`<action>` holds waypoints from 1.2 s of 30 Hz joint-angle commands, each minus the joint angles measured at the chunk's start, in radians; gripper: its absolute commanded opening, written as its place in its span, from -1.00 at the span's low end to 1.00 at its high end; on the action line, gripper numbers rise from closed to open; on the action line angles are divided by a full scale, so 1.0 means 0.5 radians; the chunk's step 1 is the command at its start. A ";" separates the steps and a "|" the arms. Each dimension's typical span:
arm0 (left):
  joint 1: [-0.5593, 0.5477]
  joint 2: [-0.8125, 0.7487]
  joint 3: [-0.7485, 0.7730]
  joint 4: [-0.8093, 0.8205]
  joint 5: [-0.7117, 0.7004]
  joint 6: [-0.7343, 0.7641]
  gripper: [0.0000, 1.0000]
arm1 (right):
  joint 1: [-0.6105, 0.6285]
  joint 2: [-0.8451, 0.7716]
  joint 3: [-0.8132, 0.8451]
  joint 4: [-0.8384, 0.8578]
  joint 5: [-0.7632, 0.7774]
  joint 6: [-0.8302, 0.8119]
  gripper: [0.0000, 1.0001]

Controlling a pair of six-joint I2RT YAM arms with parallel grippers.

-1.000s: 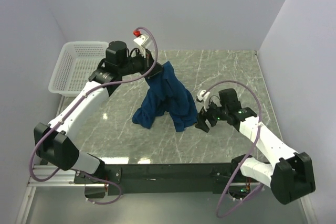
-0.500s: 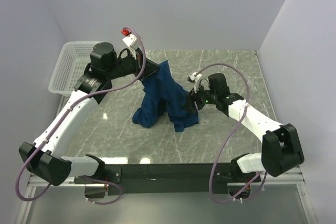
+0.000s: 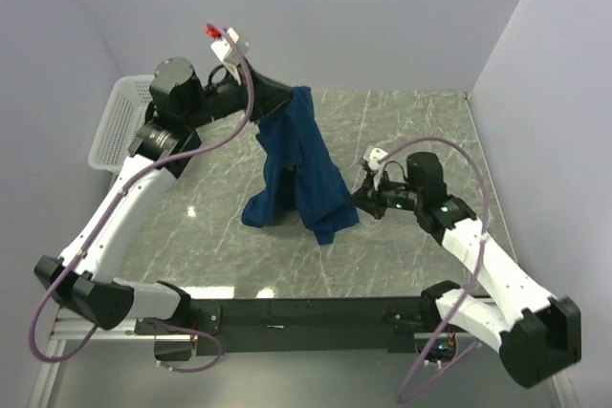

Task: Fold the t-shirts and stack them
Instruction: Flatten the tshirt out

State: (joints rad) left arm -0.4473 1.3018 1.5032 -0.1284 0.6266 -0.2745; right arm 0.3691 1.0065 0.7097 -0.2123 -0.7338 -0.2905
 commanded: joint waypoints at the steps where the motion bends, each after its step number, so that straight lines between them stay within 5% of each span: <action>1: -0.020 0.212 0.163 0.394 0.167 -0.178 -0.99 | -0.103 -0.215 0.016 -0.204 -0.244 -0.314 -1.00; 9: -0.289 1.104 0.880 0.643 0.300 -0.273 -0.99 | -0.817 -0.608 0.007 -0.281 -0.438 -0.291 -0.70; 13: -0.305 1.809 1.447 0.714 -0.370 -0.515 -0.99 | -0.983 -0.678 -0.106 -0.208 -0.490 -0.223 -0.59; 14: -0.302 1.911 1.524 0.735 -0.482 -0.601 -0.79 | -0.990 -0.675 -0.112 -0.186 -0.472 -0.211 -0.59; 15: -0.302 2.013 1.598 0.766 -0.529 -0.802 0.10 | -0.993 -0.666 -0.119 -0.180 -0.429 -0.198 -0.56; 17: -0.302 2.298 1.871 0.784 -0.511 -1.003 0.99 | -1.002 -0.627 -0.134 -0.158 -0.383 -0.192 -0.46; 19: -0.305 2.376 2.000 0.614 -0.517 -1.056 0.99 | -1.002 -0.587 -0.131 -0.174 -0.309 -0.201 -0.39; 27: -0.235 1.214 0.735 0.251 -1.182 -0.216 0.99 | -0.785 -0.090 0.028 -0.465 -0.248 -0.385 0.00; 36: 0.066 -0.203 -0.968 -0.145 -0.891 -0.380 0.99 | 0.154 0.272 0.023 -0.422 0.427 -0.670 0.11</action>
State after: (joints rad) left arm -0.4114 1.2671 1.2060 -0.0788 0.1291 -0.4576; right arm 0.3473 1.1217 0.6964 -0.4393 -0.6720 -0.5282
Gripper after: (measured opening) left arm 0.994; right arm 0.550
